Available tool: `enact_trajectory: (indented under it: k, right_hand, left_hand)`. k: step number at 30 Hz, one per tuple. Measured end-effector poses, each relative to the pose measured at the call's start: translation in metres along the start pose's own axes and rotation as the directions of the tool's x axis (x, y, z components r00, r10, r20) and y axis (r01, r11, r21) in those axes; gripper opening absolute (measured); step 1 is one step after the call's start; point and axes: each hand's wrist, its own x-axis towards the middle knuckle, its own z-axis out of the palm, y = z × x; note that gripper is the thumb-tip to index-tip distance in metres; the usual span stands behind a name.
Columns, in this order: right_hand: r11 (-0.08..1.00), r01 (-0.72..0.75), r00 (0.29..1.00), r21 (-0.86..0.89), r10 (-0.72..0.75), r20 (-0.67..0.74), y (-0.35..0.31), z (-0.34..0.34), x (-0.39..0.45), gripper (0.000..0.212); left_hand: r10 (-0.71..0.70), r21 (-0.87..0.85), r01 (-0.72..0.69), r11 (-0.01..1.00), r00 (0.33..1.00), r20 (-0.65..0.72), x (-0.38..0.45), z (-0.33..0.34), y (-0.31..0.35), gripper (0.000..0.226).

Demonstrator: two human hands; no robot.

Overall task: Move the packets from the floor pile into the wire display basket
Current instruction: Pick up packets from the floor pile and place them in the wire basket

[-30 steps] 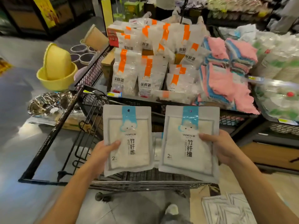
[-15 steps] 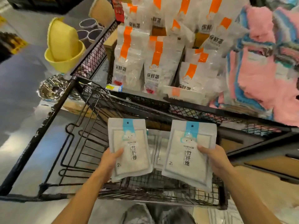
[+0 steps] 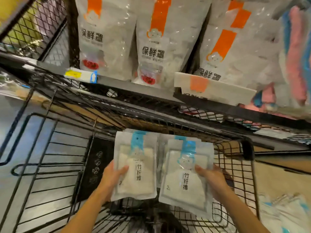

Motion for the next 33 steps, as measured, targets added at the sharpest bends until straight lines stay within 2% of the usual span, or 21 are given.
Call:
enact_trajectory:
  k: [2, 5, 8, 11, 13, 14, 16, 20, 22, 24, 27, 30, 33]
  right_hand:
    - [1.000, 0.007, 1.000, -0.027, -0.008, -0.026, 0.004, 0.016, 0.019, 0.035]
    - [0.998, 0.039, 0.996, -0.048, -0.042, -0.081, 0.007, 0.034, 0.045, 0.014]
    - [0.990, 0.043, 0.987, -0.138, -0.063, -0.147, 0.010, 0.048, 0.064, 0.017]
    - [0.950, 0.114, 0.964, -0.291, -0.176, -0.197, 0.021, 0.054, 0.079, 0.014]
    - [0.899, 0.135, 0.948, -0.415, -0.239, -0.209, 0.024, 0.060, 0.080, 0.029]
    - [0.883, 0.131, 0.938, -0.451, -0.258, -0.232, 0.024, 0.062, 0.081, 0.038]
    - [0.868, 0.119, 0.924, -0.481, -0.275, -0.267, 0.028, 0.064, 0.084, 0.050]
    - [0.823, 0.112, 0.890, -0.557, -0.332, -0.312, 0.035, 0.068, 0.088, 0.064]
    - [0.729, 0.080, 0.875, -0.680, -0.378, -0.303, 0.037, 0.072, 0.086, 0.070]
    - [0.570, -0.005, 0.852, -0.822, -0.427, -0.301, 0.037, 0.075, 0.080, 0.074]
    - [0.412, -0.028, 0.823, -0.911, -0.507, -0.255, 0.035, 0.076, 0.070, 0.074]
    - [0.327, 0.072, 0.803, -0.942, -0.579, -0.140, 0.032, 0.067, 0.057, 0.071]
    - [0.234, 0.136, 0.813, -0.963, -0.582, -0.027, 0.019, 0.056, 0.037, 0.074]
  left_hand:
    - [-0.035, 0.025, 0.036, 0.999, 0.999, -0.032, 0.029, 0.002, -0.008, 0.020]
    - [-0.070, 0.077, 0.075, 0.994, 0.996, -0.064, 0.062, 0.010, -0.019, 0.015]
    - [-0.029, 0.152, 0.051, 0.987, 0.989, -0.147, 0.082, 0.016, -0.026, 0.016]
    - [0.079, 0.305, -0.025, 0.952, 0.983, -0.166, 0.089, 0.019, -0.033, 0.016]
    - [0.110, 0.364, -0.034, 0.931, 0.976, -0.190, 0.084, 0.022, -0.037, 0.033]
    - [0.175, 0.388, -0.082, 0.918, 0.962, -0.210, 0.083, 0.024, -0.038, 0.044]
    - [0.284, 0.432, -0.164, 0.887, 0.931, -0.229, 0.085, 0.028, -0.041, 0.053]
    - [0.345, 0.569, -0.169, 0.805, 0.913, -0.217, 0.089, 0.036, -0.045, 0.071]
    - [0.345, 0.682, -0.126, 0.721, 0.918, -0.195, 0.090, 0.040, -0.046, 0.072]
    - [0.286, 0.786, -0.035, 0.617, 0.941, -0.183, 0.090, 0.040, -0.045, 0.067]
    - [0.307, 0.898, -0.065, 0.435, 0.948, -0.080, 0.080, 0.041, -0.050, 0.067]
    - [0.329, 0.898, -0.076, 0.434, 0.941, -0.080, 0.065, 0.043, -0.045, 0.065]
    - [0.383, 0.928, -0.077, 0.364, 0.921, -0.074, 0.049, 0.041, -0.029, 0.062]
